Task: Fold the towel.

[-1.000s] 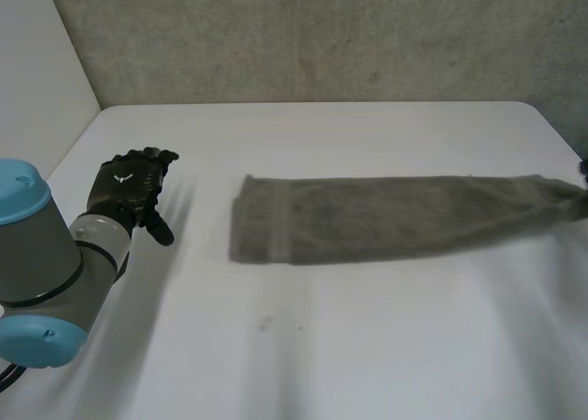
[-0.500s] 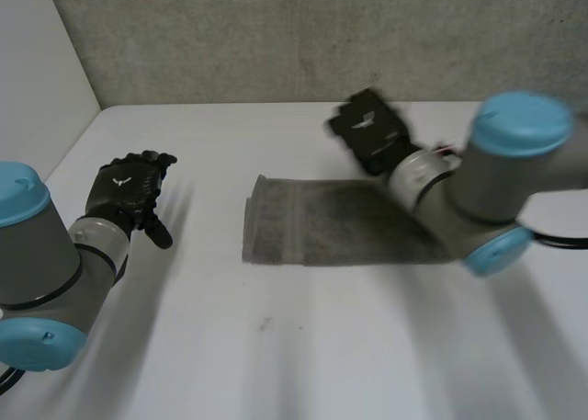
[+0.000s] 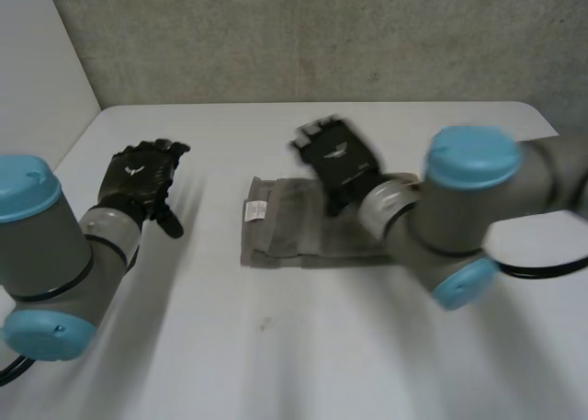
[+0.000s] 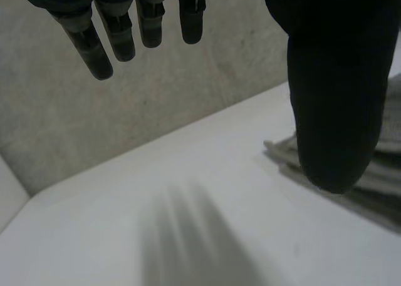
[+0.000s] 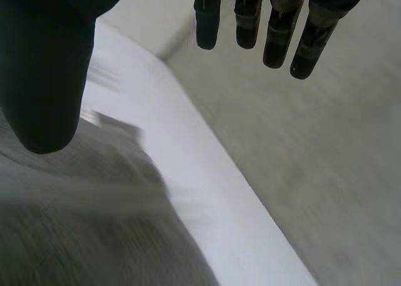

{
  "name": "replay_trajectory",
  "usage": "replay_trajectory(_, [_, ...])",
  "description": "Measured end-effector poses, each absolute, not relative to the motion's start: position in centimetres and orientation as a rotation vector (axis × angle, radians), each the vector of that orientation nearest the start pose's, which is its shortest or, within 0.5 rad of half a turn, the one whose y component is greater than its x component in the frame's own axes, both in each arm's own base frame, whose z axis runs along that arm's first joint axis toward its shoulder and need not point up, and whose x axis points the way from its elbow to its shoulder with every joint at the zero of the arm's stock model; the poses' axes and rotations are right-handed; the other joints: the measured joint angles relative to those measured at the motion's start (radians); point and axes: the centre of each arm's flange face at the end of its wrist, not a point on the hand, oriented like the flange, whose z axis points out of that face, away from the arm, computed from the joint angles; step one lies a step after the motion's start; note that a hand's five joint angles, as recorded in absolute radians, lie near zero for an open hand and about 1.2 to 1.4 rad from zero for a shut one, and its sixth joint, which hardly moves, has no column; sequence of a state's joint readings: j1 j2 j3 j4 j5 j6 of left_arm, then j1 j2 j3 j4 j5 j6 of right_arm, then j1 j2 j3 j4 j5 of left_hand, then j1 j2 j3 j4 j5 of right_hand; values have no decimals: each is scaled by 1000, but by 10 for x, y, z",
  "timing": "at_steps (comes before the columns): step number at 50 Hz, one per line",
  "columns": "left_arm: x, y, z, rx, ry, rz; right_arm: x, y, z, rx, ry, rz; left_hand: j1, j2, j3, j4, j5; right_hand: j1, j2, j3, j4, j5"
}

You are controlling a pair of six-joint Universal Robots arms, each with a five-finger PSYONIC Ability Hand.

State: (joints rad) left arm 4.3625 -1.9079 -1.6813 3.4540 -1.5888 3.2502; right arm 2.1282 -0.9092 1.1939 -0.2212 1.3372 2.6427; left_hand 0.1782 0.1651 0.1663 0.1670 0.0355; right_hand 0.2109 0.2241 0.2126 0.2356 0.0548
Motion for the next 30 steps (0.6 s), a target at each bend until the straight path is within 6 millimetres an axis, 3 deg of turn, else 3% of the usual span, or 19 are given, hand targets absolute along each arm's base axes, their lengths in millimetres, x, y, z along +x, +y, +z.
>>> replay_trajectory(1, [-242,-287,192,545,2422,-2154,361,-291,193,-1279,1726,-1995,0,0,0,0,0,0,0,0,0,0])
replay_trajectory(4, [-261,-288,200,599,2395,-2220,311,-311,200,-982,1980,-1952,0,0,0,0,0,0,0,0,0,0])
replay_trajectory(6, [-267,-288,202,612,2389,-2237,299,-313,198,-919,2038,-1922,0,0,0,0,0,0,0,0,0,0])
replay_trajectory(8, [-277,-288,204,635,2381,-2265,276,-316,188,-826,2155,-1846,0,0,0,0,0,0,0,0,0,-1])
replay_trajectory(14, [-292,-284,203,678,2386,-2289,237,-320,159,-725,2345,-1706,0,1,0,0,0,61,99,108,84,91])
replay_trajectory(18, [-296,-280,200,698,2398,-2283,223,-323,139,-707,2395,-1631,0,1,0,0,0,175,223,241,215,211])
replay_trajectory(24, [-296,-278,198,702,2411,-2267,221,-325,118,-717,2378,-1545,0,2,1,1,0,292,358,372,349,334])
replay_trajectory(27, [-295,-277,198,698,2417,-2260,222,-326,113,-718,2362,-1528,0,2,2,1,0,304,372,385,361,345])
replay_trajectory(30, [-294,-276,197,692,2421,-2252,222,-327,111,-704,2347,-1526,0,2,2,1,0,419,552,562,519,493])
